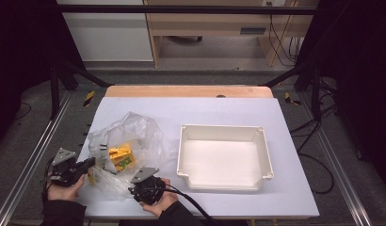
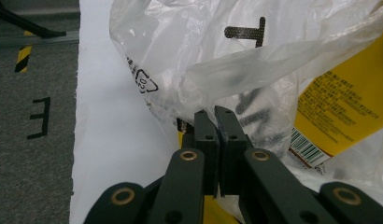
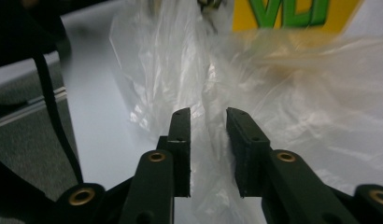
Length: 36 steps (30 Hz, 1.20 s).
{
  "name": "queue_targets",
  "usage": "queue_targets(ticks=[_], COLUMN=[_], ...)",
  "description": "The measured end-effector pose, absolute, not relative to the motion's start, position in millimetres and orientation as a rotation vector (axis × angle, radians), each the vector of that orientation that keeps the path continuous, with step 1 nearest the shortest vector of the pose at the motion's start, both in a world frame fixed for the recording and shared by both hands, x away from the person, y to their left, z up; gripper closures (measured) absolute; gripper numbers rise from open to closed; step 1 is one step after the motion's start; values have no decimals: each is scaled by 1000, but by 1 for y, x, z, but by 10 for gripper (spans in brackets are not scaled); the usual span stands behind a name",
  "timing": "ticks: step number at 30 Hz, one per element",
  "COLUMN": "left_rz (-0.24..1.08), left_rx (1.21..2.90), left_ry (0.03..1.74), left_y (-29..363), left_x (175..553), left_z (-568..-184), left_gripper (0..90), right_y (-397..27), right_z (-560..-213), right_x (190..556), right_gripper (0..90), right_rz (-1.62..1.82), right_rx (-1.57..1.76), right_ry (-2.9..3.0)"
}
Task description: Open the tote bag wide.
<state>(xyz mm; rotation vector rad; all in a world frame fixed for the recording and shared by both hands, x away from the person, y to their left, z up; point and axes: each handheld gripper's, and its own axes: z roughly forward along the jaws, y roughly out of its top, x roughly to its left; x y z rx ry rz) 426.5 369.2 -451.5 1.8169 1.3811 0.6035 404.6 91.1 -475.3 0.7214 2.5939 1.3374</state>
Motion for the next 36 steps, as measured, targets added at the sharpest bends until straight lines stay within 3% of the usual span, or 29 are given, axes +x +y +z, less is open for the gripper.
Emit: queue_targets(ticks=[2, 12, 24, 26, 27, 28, 29, 32, 36], left_rz=[605, 601, 611, 610, 609, 606, 606, 612, 607], left_rx=[1816, 1810, 1811, 1810, 1809, 1804, 1804, 1800, 1794], left_ry=[1381, 1380, 1373, 1371, 1370, 1368, 1368, 1357, 1298], left_y=[369, 369, 370, 370, 370, 370, 370, 370, 368], left_x=[426, 426, 426, 426, 426, 426, 426, 425, 424], left_z=[-451, -451, -450, -450, -450, -449, -449, -449, -446], left_gripper=[888, 889, 891, 891, 891, 891, 890, 887, 827], right_y=[83, 57, 53, 56, 57, 59, 59, 66, 71], right_z=[-461, -410, -395, -395, -395, -395, -395, -393, -393], right_x=[405, 415, 441, 446, 448, 450, 450, 453, 457], right_gripper=[638, 591, 499, 552, 603, 734, 734, 892, 900], right_rz=[1401, 1514, 1462, 1445, 1442, 1457, 1457, 1463, 1472], right_rx=[705, 758, 911, 924, 922, 919, 919, 899, 919], right_ry=[2523, 2250, 2062, 2065, 2072, 2076, 2076, 2070, 2049])
